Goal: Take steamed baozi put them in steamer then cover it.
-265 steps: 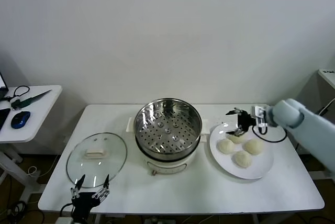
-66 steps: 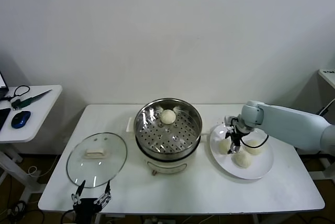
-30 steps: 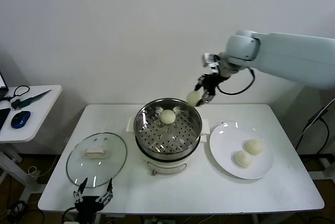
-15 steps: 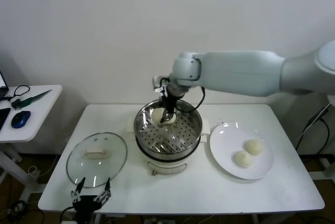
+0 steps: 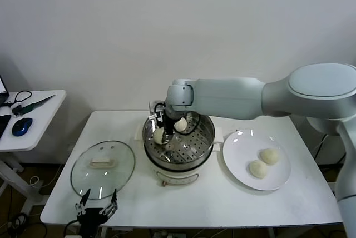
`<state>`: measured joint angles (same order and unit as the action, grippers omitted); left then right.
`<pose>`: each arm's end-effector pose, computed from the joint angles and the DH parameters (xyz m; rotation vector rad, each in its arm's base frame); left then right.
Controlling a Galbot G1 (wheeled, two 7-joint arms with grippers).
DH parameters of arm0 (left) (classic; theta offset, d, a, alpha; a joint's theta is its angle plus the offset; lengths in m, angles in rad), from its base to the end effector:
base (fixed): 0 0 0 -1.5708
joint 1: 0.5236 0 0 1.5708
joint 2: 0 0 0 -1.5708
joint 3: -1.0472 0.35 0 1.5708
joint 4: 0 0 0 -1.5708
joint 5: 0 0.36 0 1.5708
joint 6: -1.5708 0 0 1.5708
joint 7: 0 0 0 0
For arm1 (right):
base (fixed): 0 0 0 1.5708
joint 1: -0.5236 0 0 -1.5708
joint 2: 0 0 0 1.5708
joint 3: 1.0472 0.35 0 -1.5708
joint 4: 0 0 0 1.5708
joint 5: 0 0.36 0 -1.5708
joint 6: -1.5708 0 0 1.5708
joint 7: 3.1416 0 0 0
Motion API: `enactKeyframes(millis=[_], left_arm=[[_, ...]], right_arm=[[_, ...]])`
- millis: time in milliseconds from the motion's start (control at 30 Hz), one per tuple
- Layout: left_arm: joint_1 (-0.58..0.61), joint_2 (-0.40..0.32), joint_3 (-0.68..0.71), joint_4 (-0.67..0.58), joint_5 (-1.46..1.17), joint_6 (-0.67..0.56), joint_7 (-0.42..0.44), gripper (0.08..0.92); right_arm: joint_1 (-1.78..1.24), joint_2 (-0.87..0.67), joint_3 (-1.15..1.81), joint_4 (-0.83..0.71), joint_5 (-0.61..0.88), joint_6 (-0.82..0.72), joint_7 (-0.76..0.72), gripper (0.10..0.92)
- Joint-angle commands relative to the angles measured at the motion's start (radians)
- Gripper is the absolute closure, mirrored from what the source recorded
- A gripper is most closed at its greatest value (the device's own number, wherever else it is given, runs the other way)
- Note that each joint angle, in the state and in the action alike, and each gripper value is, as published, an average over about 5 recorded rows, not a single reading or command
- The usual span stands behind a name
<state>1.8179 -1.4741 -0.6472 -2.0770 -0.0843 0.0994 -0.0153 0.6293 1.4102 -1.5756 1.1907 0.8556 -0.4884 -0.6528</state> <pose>0.1051 0.0556 -0.3403 0.1001 -2.7836 -0.0956 0.5384 0.2077 -0.1124 1.4427 -1.4757 1.4225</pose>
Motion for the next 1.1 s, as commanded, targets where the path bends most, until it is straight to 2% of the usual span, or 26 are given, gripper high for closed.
enactKeyframes(millis=[33, 133, 267, 533, 667, 833, 1100], left_arm=[[0.001, 0.0, 0.0, 0.001, 0.0, 0.0, 0.0, 0.177], [0.001, -0.001, 0.0, -0.001, 0.0, 0.0, 0.0, 0.177], [0.003, -0.002, 0.0, -0.005, -0.001, 0.002, 0.0, 0.177], [-0.002, -0.002, 0.007, -0.01, 0.001, 0.01, 0.002, 0.177], [-0.01, 0.0, 0.01, -0.006, 0.0, 0.011, 0.002, 0.177], [-0.01, 0.004, 0.01, -0.005, -0.002, 0.012, 0.002, 0.177], [-0.005, 0.004, 0.012, -0.008, 0.006, 0.015, 0.004, 0.177]], right_arm=[[-0.031, 0.017, 0.015, -0.028, -0.009, -0.004, 0.015, 0.284], [0.007, -0.018, 0.032, -0.002, -0.021, 0.029, -0.024, 0.223], [0.122, -0.116, 0.015, 0.067, -0.033, 0.106, -0.121, 0.204], [0.408, -0.495, -0.215, 0.248, -0.096, 0.318, -0.404, 0.203], [0.453, -0.694, -0.326, 0.335, -0.212, 0.344, -0.418, 0.203], [0.333, -0.855, -0.349, 0.319, -0.346, 0.336, -0.384, 0.203], [-0.022, -0.909, -0.122, 0.231, -0.477, 0.267, -0.324, 0.203]])
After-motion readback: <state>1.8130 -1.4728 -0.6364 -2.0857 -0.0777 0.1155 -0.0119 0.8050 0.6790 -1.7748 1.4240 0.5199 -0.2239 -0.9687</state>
